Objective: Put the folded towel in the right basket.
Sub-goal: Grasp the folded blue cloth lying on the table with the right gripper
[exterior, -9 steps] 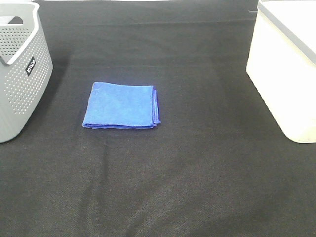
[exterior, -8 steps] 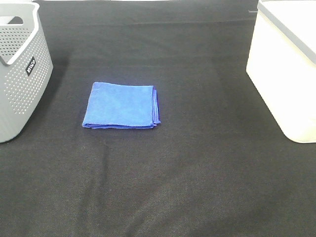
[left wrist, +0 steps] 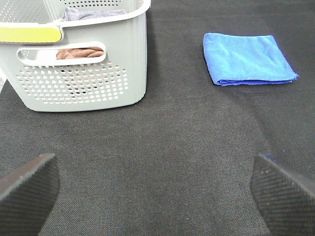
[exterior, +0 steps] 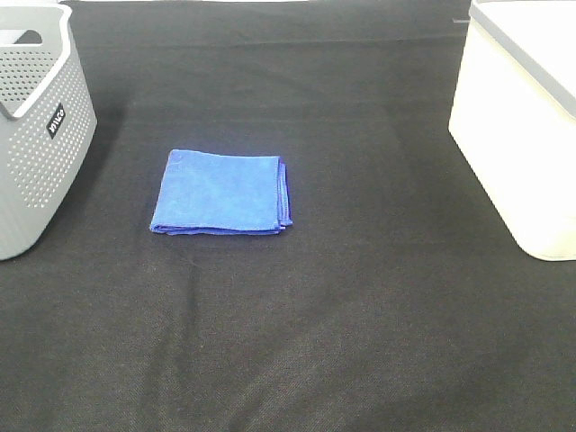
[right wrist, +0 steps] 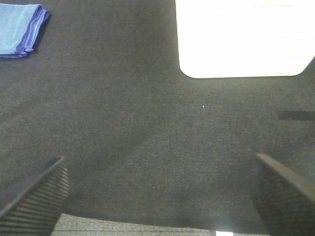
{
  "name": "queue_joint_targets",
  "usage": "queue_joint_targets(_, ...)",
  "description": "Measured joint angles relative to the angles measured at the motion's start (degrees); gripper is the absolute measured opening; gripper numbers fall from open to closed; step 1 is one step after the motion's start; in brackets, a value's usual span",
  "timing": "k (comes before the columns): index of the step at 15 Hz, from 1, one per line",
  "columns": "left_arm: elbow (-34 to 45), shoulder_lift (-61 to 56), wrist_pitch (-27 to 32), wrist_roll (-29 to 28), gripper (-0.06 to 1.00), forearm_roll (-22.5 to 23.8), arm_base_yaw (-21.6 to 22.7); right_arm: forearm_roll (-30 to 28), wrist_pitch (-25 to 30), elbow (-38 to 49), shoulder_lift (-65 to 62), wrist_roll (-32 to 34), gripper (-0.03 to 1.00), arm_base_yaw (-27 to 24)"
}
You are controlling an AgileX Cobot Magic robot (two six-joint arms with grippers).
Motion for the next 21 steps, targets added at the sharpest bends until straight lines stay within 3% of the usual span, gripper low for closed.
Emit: queue_joint_targets(21, 0.00, 0.00, 0.00, 0.00, 0.98, 0.00, 0.00, 0.63, -0.06, 0.29, 0.00, 0.00, 0.95, 0.00)
